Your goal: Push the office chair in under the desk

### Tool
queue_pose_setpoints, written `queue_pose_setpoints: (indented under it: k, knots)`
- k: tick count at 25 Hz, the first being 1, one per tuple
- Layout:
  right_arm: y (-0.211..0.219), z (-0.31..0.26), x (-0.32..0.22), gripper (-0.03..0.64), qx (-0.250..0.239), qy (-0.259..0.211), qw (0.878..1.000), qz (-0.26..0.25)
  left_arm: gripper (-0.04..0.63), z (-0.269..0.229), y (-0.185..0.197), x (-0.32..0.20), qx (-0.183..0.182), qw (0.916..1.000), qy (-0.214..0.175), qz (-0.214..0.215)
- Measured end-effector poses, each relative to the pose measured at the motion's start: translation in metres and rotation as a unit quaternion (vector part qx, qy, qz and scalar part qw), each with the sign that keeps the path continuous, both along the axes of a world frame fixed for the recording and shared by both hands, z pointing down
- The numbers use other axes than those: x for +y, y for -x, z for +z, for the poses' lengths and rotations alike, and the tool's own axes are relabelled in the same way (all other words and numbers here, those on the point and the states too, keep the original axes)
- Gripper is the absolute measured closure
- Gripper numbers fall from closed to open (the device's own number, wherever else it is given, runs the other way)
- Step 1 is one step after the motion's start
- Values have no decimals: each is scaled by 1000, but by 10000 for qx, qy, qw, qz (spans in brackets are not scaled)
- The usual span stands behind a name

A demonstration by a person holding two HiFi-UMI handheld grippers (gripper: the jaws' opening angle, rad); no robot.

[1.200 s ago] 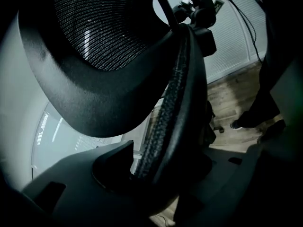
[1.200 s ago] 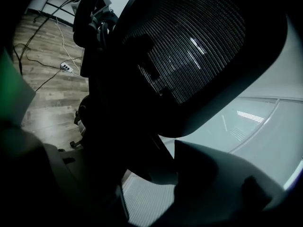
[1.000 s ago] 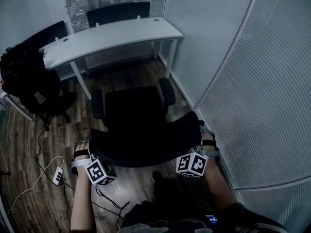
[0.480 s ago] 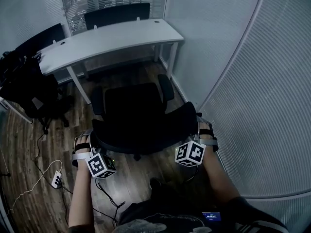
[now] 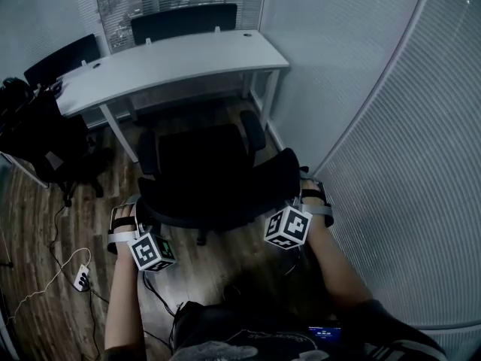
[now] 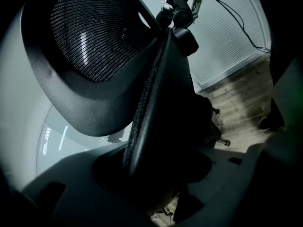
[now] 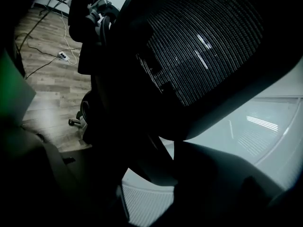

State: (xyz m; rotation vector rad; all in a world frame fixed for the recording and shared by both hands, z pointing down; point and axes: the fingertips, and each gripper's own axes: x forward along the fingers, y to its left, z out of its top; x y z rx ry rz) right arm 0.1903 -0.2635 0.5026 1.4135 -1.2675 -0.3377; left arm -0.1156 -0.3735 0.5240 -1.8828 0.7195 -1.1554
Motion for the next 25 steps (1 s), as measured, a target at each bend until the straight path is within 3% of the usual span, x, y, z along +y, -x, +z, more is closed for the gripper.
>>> queue_pose_setpoints:
  k: [9, 25]
  knots:
    - [-32, 4, -66, 347, -87, 149, 9998, 54, 371, 2, -30, -62, -173, 9998, 28, -23]
    - [-58, 9, -221, 347, -139, 4, 9999, 84, 371, 7, -61, -231, -157, 9998, -64, 103]
